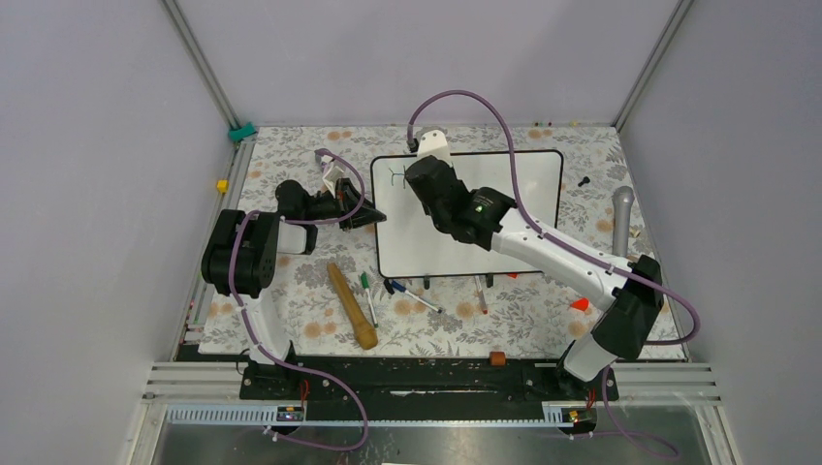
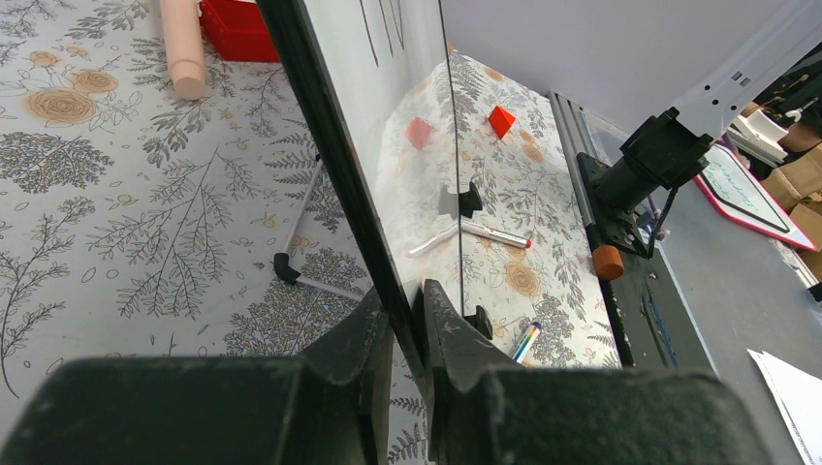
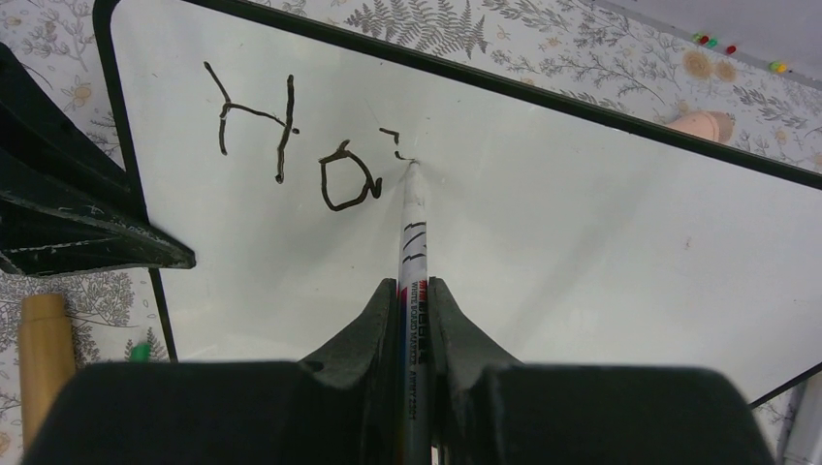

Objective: Write a sentence on the whiteboard

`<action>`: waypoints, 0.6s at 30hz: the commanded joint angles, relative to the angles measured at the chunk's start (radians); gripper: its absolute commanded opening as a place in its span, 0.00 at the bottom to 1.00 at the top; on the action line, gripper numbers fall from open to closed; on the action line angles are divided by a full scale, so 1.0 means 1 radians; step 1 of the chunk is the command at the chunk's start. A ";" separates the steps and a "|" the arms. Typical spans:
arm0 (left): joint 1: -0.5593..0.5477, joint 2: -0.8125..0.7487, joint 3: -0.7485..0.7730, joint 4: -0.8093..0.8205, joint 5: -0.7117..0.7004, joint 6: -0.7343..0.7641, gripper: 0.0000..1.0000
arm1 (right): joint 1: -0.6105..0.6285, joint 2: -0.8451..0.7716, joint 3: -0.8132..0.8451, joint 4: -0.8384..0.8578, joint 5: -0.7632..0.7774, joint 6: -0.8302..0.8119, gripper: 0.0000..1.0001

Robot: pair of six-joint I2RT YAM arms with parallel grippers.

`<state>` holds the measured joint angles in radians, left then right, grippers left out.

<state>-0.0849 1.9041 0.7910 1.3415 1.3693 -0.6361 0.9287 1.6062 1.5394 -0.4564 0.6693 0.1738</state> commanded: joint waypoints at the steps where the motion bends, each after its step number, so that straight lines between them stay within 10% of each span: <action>1: 0.003 -0.037 0.006 0.135 0.025 0.165 0.00 | -0.011 0.012 0.036 0.038 0.018 -0.007 0.00; 18: 0.002 -0.031 0.013 0.133 0.027 0.158 0.00 | -0.011 -0.059 -0.077 -0.011 -0.068 0.067 0.00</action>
<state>-0.0849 1.9041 0.7910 1.3327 1.3678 -0.6357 0.9257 1.5913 1.4773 -0.4599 0.6189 0.2073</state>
